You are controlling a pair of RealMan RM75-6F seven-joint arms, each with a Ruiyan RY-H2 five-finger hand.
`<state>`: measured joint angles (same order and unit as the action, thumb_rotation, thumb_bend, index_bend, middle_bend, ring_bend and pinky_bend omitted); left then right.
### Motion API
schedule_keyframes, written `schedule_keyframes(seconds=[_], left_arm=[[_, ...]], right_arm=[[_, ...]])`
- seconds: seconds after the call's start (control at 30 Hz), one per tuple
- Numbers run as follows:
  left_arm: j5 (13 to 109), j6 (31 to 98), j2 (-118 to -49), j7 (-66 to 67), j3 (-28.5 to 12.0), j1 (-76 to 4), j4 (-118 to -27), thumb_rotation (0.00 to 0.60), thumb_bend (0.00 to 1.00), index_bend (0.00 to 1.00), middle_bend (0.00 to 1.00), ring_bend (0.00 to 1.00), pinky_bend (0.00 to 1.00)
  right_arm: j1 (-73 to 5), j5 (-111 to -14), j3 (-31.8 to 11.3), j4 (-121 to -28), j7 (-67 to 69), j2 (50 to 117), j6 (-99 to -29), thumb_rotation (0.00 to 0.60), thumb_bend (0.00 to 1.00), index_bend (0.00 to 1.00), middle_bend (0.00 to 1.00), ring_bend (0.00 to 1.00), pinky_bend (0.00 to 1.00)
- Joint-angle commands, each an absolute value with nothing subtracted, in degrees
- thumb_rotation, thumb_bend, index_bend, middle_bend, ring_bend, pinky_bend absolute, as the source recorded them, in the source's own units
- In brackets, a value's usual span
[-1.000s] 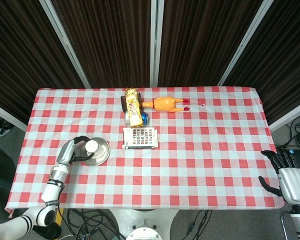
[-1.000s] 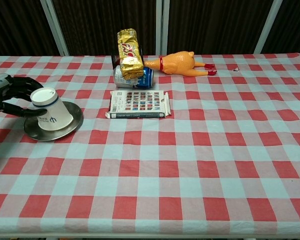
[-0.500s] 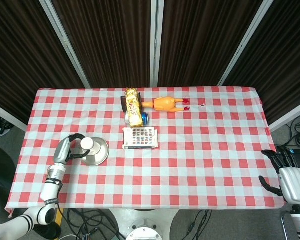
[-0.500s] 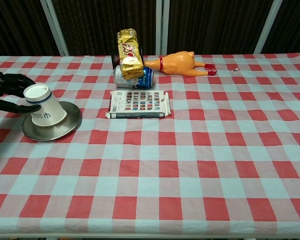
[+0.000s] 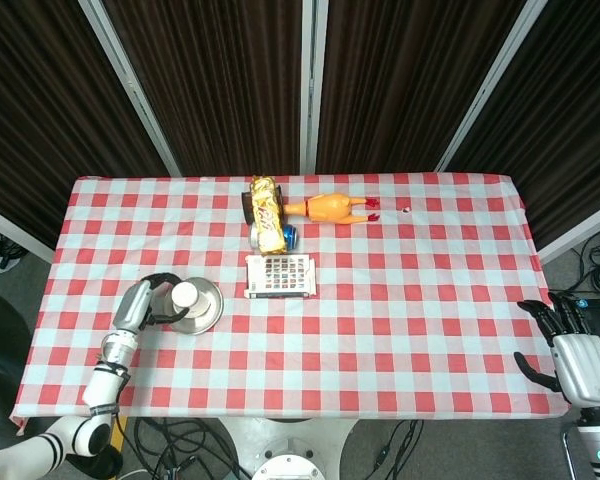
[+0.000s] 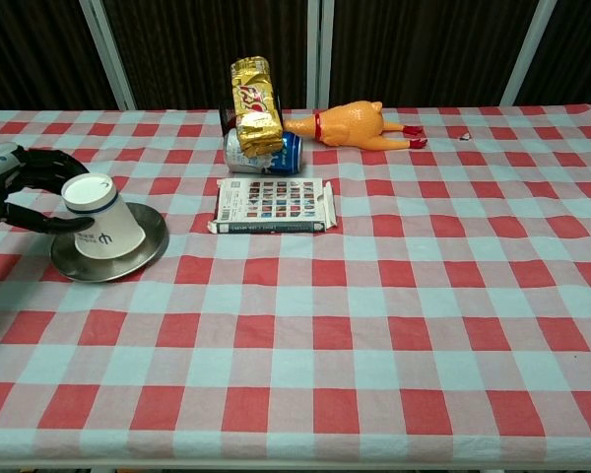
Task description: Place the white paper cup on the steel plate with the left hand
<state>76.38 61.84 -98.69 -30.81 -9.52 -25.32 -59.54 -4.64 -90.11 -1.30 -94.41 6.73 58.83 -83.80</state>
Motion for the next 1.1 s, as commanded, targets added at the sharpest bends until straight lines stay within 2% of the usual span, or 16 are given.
schedule_keyframes(seconds=[0.03,0.3,0.67,0.97,1.1], left_arm=[[74.4,60.0,-99.3,-30.9,-10.8,-25.8,-57.9,0.6,0.24,0.49,0.41,0.26,0.21],[79.1,63.0,-97.7,-32.2,-7.3,-24.3,-64.1,0.6,0.24,0.49,0.41,0.26,0.21],[73.3,58.7,-99.5,-31.0,-11.2,-26.1,-57.7,0.6,0.24,0.49,0.41,0.26,0.21],[79.8,62.7,-96.6,-31.4,-6.2,-23.9,-64.9,0.6,0.24,0.49,0.41,0.26,0.2],[79.5,64.4,-96.5,-31.0,-7.7,-24.1,-65.2,0.6,0.24,0.49,0.41,0.26,0.2]], right_arm=[[-4.7,-90.2,-1.2,-94.4,6.8,58.9,-83.7,0.6,0.22,0.18,0.18,0.0,0.02],[-4.9,-90.1,-1.1,-94.0,7.0,59.1,-83.3,0.6,0.22,0.18,0.18,0.0,0.02],[-4.8,-90.3,-1.1,-94.0,7.3,59.0,-83.6,0.6,0.22,0.18,0.18,0.0,0.02],[-4.7,-90.6,-0.8,-93.9,7.4,59.1,-83.8,0.6,0.22,0.18,0.18,0.0,0.02],[-4.7,-90.5,-1.0,-94.0,7.3,58.9,-83.9,0.6,0.22,0.18,0.18,0.0,0.02]])
